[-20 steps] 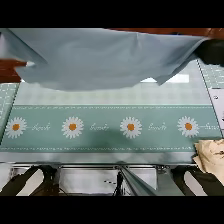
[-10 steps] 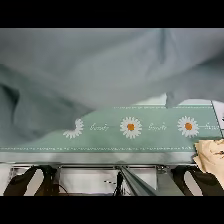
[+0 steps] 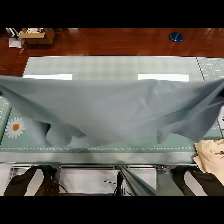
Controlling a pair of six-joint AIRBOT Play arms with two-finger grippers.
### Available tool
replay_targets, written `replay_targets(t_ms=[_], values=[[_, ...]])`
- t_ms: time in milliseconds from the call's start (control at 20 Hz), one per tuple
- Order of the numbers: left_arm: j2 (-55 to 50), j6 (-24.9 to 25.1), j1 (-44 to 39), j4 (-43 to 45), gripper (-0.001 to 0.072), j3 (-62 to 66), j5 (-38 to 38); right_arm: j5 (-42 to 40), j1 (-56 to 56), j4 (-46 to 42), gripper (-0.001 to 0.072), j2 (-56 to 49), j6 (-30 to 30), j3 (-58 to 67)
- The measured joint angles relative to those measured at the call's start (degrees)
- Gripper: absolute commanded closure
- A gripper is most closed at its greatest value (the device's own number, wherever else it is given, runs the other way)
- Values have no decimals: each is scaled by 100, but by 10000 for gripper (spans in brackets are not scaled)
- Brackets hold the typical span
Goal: Fold the shirts.
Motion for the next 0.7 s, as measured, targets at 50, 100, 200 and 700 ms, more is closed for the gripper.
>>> replay_targets(t_ms=[50,100,200,700], values=[[-74,83,-79,13,687,-511,192,-2,70,0,692,-223,-11,-264],[-197,188,-205,46,687,-1049,459,-42,149,-17,692,-457,-50,-533],[-538,448,-549,-15,687,-1882,1034,-315,323,-26,691,-997,-181,-1010],[-2870,1397,-1878,-177,686,-2798,4780,-4146,573,-254,691,-3060,-254,-1576]])
